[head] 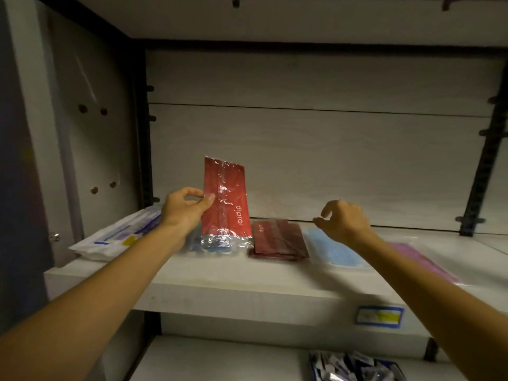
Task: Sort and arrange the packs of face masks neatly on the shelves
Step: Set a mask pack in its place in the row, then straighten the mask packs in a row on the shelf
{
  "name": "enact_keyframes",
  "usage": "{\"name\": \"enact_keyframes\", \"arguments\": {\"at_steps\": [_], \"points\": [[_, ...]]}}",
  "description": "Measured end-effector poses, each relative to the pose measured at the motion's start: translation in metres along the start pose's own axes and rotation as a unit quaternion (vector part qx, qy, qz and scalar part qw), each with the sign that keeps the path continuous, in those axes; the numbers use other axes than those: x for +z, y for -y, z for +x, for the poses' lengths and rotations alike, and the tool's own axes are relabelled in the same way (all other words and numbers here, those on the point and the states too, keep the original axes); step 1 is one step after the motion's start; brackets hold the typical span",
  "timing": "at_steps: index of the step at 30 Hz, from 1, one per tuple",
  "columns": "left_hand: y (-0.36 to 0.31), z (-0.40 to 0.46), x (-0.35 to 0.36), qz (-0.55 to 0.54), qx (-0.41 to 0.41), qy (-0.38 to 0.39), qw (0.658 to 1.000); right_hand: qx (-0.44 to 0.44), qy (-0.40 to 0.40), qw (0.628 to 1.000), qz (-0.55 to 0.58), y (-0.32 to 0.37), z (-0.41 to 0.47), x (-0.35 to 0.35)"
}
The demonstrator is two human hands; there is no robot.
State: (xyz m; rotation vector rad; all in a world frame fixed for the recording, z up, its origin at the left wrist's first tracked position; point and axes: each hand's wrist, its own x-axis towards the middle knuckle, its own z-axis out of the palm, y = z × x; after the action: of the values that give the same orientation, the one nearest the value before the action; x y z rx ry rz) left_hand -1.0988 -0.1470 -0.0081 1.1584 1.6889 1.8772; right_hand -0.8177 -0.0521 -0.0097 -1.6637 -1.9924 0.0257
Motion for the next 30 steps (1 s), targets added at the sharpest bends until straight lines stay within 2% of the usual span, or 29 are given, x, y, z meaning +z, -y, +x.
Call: {"name": "enact_keyframes", "arguments": {"at_steps": [8, 14, 16, 22, 30], "points": [[-0.001, -0.003, 0.061, 0.029, -0.035, 0.049, 0.998, -0.021, -0.029, 0.999, -0.012, -0.057, 0.023, -0.026], [0.012, -0.013, 0.096, 0.090, -0.053, 0.080, 0.991, -0.059, -0.021, 0.998, -0.014, -0.086, 0.035, -0.031], [0.016, -0.013, 0.101, 0.144, -0.046, 0.078, 0.985, -0.073, -0.013, 0.997, -0.016, -0.092, 0.036, -0.030], [0.023, -0.021, 0.105, 0.288, -0.022, 0.043, 0.956, -0.122, 0.011, 0.992, -0.035, -0.098, 0.035, -0.020], [0.008, -0.031, 0.098, 0.457, 0.072, 0.031, 0.886, -0.145, 0.007, 0.989, -0.038, -0.098, 0.027, -0.023]]}}
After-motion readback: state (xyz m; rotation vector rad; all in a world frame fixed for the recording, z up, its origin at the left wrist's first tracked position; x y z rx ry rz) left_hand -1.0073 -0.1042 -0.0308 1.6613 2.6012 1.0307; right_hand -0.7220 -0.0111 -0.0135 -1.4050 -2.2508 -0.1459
